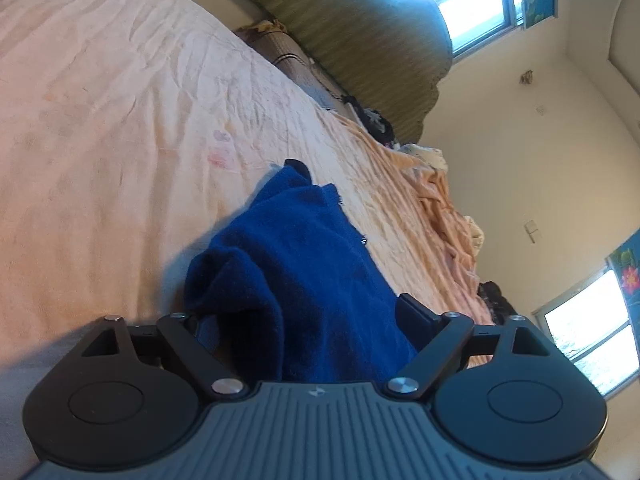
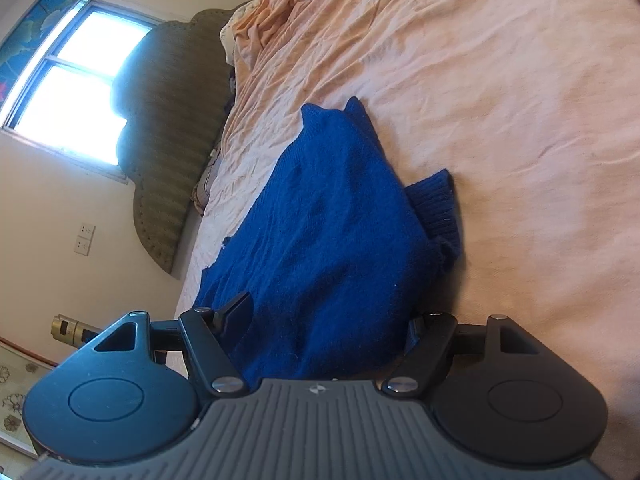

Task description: Fold small clothes

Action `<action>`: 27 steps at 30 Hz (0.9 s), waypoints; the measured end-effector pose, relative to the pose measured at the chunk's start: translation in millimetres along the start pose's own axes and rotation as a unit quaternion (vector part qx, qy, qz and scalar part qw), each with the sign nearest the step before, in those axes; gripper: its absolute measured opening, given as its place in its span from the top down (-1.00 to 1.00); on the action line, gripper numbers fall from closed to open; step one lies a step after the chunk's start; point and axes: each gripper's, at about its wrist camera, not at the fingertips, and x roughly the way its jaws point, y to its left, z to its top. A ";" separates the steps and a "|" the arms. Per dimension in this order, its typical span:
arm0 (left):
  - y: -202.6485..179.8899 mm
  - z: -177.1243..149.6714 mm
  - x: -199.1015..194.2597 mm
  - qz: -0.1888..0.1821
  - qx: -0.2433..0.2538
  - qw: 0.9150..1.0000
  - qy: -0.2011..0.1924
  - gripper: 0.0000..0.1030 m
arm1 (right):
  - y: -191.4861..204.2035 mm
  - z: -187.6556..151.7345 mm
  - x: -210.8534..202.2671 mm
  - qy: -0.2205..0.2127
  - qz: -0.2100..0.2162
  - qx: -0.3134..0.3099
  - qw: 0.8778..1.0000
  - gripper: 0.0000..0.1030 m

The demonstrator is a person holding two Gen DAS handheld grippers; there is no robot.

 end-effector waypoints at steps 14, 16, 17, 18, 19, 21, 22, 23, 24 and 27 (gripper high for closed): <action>14.0 -0.1 -9.0 -0.020 -0.013 1.000 0.002 -0.33 | -12.9 9.2 5.5 0.029 0.021 0.051 0.998 -0.01; 8.6 -3.1 -7.2 -0.007 0.004 1.000 -0.001 -0.31 | -12.8 6.6 4.4 0.013 0.009 0.042 0.999 0.10; 5.2 -5.0 -5.9 0.001 0.017 1.000 -0.001 -0.31 | -19.7 7.2 4.5 0.009 0.015 0.064 0.998 0.21; 2.2 -6.7 -4.7 0.010 0.028 1.000 0.001 -0.29 | -25.9 8.0 4.8 0.008 0.015 0.080 0.997 0.23; 0.3 -7.8 -3.8 0.014 0.036 0.999 0.002 -0.29 | -30.3 8.6 4.8 0.008 0.013 0.087 0.996 0.35; 1.1 -6.7 -3.2 0.015 0.035 0.999 0.002 -0.23 | -35.6 7.7 5.1 0.009 0.021 0.088 0.996 0.40; 2.5 -5.0 -2.8 0.019 0.028 0.999 0.002 -0.19 | -35.9 7.5 5.2 0.009 0.022 0.088 0.996 0.41; 4.1 -3.1 -2.0 0.023 0.020 1.000 0.001 -0.08 | -35.5 7.3 5.4 0.009 0.021 0.087 0.996 0.40; 6.2 -1.7 -1.8 0.031 0.013 0.999 -0.002 0.14 | -35.7 7.3 5.0 0.010 0.020 0.088 0.996 0.40; 13.2 1.4 0.8 0.041 -0.001 0.999 -0.002 0.36 | -36.3 6.8 5.0 0.013 0.025 0.086 0.996 0.38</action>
